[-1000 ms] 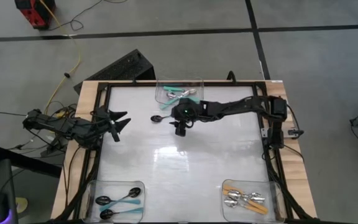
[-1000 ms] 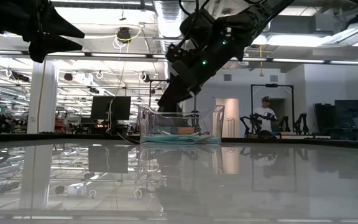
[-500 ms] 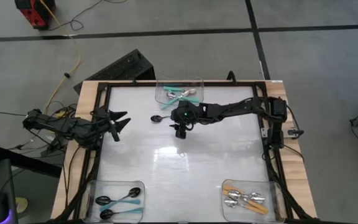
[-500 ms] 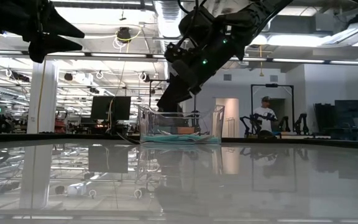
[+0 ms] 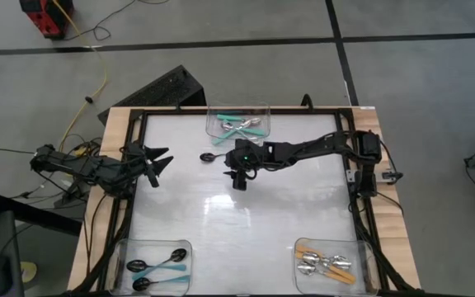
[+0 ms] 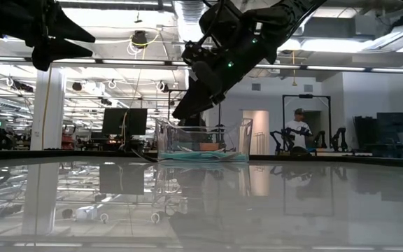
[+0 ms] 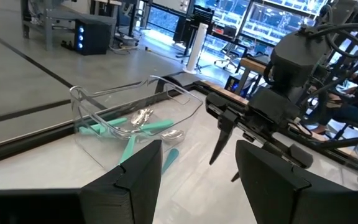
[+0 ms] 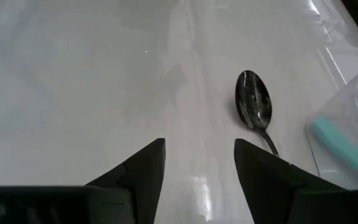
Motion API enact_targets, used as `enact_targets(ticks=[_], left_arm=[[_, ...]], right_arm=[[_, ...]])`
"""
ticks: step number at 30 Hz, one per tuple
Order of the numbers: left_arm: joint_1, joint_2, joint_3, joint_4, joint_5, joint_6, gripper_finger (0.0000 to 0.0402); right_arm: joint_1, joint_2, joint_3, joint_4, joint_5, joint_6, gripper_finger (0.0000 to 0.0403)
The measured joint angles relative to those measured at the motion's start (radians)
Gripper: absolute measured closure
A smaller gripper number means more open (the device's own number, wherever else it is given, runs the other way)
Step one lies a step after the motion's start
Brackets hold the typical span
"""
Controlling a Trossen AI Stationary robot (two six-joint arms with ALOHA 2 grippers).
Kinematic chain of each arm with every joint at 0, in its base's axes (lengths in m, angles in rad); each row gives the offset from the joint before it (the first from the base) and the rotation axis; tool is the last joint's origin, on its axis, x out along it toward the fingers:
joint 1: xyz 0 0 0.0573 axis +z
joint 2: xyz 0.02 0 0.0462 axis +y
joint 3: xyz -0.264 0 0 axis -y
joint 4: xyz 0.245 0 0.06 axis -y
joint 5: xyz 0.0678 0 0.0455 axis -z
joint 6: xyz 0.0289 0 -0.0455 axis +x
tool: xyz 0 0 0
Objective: Sort silverware by color (type)
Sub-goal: Put the black spoon into the bottom left transparent bin
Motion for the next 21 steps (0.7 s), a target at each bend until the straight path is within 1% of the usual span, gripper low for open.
enact_targets(ticks=[3,13,15,18,21], left_arm=[[0.000,0.000,0.000,-0.001,-0.005,0.001,0.0212],[0.000,0.000,0.000,-0.001,-0.023,0.013,0.0212],[0.000,0.000,0.000,-0.001,-0.023,0.013,0.0212],[0.000,0.000,0.000,0.002,-0.024,0.013,0.0212],[0.000,0.000,0.000,0.002,-0.033,0.007,0.0212]], right_arm=[[0.000,0.000,0.000,0.000,0.023,-0.001,0.0184],[-0.007,0.000,0.000,-0.001,0.045,-0.003,0.0184],[-0.013,0.000,0.000,-0.001,0.045,0.021,0.0184],[-0.033,0.000,0.028,-0.045,0.045,0.079,0.0184],[-0.046,0.007,0.074,-0.105,0.045,0.046,0.0184]])
